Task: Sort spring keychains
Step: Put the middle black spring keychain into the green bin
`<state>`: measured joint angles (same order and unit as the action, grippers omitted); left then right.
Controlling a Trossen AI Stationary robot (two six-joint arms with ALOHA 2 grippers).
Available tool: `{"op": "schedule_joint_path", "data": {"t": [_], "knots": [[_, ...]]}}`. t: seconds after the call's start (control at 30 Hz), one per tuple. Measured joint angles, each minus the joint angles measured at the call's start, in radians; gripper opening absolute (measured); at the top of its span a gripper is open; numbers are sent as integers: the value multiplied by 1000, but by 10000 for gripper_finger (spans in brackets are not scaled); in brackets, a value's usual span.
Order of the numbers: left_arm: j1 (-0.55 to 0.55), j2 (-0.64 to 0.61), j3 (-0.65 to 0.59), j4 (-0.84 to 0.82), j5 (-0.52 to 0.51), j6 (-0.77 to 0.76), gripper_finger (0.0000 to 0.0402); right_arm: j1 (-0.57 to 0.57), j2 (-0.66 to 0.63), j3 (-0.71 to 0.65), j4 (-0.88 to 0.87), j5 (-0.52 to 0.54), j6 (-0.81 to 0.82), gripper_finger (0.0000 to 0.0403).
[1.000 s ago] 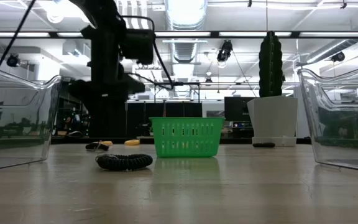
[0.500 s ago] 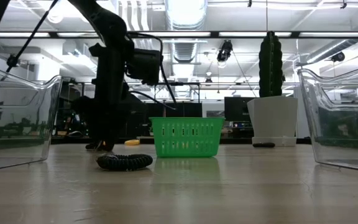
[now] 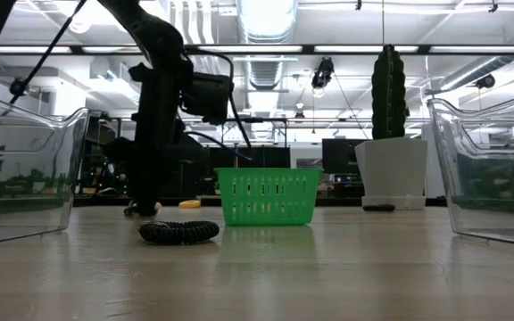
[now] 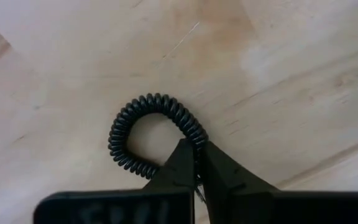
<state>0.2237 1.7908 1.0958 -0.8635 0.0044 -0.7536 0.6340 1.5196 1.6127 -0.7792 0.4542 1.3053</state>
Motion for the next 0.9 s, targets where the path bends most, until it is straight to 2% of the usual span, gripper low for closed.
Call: {"op": "schedule_joint_path", "data": {"t": [0.3,0.5,0.67,0.9], "knots": [[-19,-197,77,-9,2,-53,2,0,0,0,0,21,-5,237],[-63,-305,157,61,3,-116,1,-4,0,0,-1,21,-18,237],[-118,-322,212,166,4,-155,1,-6,0,-1,0,21,-18,237],[-199,-224,253,176,0,-163,1,-7,0,-1,8,21,-15,237]]}}
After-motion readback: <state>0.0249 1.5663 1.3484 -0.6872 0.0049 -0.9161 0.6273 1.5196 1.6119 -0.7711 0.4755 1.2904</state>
